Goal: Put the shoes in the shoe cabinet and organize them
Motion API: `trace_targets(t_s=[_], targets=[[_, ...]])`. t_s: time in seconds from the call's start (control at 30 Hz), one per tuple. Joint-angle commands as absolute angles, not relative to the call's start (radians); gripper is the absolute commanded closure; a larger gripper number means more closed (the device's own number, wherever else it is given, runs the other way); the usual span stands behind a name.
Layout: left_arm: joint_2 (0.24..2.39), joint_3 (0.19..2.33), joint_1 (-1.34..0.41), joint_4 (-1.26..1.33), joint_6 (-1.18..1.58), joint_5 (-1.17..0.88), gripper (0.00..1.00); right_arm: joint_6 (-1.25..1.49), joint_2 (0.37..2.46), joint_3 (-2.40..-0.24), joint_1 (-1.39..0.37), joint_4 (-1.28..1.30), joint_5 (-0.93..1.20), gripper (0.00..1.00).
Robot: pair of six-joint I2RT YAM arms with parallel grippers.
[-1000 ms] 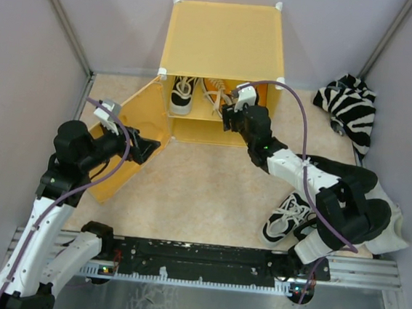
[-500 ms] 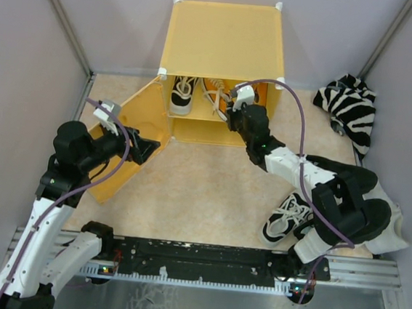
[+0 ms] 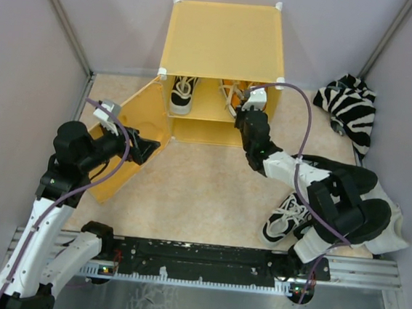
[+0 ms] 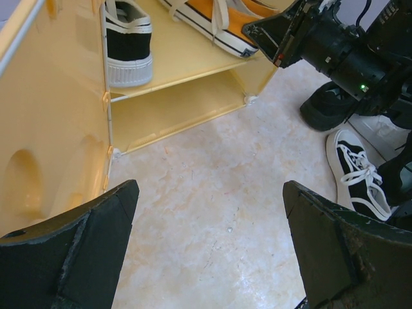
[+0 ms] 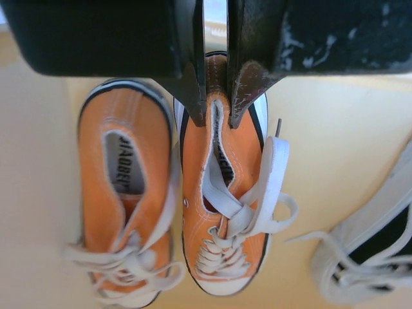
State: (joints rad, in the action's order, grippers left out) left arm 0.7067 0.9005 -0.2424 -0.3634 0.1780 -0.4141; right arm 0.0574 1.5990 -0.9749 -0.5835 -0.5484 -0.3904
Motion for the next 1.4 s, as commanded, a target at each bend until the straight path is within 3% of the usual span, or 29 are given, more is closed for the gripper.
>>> trace_targets(t_s=[0.0, 0.8, 0.87, 1.07, 1.13, 1.37], targets=[[0.71, 0.899, -0.248, -0.356, 0.163, -0.409, 0.01, 0.093, 1.622, -1.015, -0.586, -0.888, -0.607, 1.0], [0.732, 0.9, -0.248, -0.35, 0.16, -0.411, 0.01, -0.08, 1.945, -1.305, -0.587, -1.071, -0.772, 0.99], [0.733, 0.9, -0.25, -0.351, 0.159, -0.411, 0.01, -0.096, 1.96, -1.323, -0.586, -1.069, -0.785, 0.9], [0.729, 0.9, -0.251, -0.353, 0.159, -0.403, 0.01, -0.102, 1.943, -1.313, -0.586, -1.069, -0.789, 0.5], [0.729, 0.902, -0.252, -0.356, 0.158, -0.402, 0.01, -0.088, 1.918, -1.299, -0.586, -1.053, -0.767, 0.4], [0.729, 0.907, -0.252, -0.356, 0.159, -0.403, 0.01, -0.1, 1.803, -1.218, -0.617, -0.985, -0.721, 0.27]])
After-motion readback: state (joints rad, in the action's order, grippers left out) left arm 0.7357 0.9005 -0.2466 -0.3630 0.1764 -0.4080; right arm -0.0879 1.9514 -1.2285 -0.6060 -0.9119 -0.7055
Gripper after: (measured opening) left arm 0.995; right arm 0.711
